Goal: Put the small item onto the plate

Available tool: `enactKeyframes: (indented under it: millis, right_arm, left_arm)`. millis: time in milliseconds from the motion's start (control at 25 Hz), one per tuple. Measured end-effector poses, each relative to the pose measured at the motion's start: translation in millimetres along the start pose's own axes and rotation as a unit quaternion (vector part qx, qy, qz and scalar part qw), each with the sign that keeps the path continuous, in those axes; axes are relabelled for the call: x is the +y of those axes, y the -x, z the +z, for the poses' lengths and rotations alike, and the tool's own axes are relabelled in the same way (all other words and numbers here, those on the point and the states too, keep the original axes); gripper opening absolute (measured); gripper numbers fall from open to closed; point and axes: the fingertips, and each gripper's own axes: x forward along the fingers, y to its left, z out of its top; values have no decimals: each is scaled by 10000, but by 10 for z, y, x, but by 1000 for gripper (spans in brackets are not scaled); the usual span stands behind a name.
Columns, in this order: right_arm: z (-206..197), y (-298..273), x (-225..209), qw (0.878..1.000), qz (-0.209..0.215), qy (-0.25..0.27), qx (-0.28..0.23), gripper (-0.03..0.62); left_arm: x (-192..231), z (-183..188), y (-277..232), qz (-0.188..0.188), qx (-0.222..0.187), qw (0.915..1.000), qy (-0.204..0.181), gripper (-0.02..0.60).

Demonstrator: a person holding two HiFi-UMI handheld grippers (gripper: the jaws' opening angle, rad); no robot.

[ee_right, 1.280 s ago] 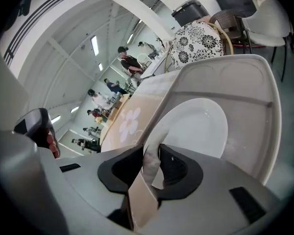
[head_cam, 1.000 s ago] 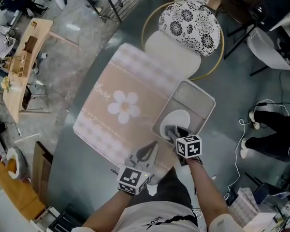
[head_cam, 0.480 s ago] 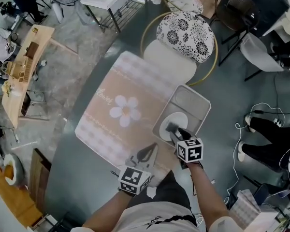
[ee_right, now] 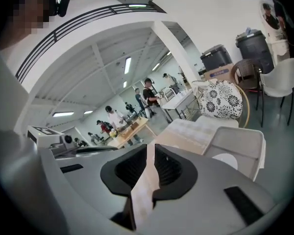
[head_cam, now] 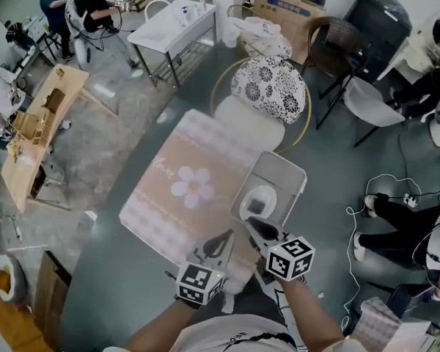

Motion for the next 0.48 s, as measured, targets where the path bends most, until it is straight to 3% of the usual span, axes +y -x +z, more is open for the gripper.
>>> enactKeyframes:
  millis: [480]
  right_arm:
    - [362, 511, 861, 9953, -8, 659, -716, 55]
  left_arm:
    - [-363, 479, 645, -255, -590, 9979, -127, 6]
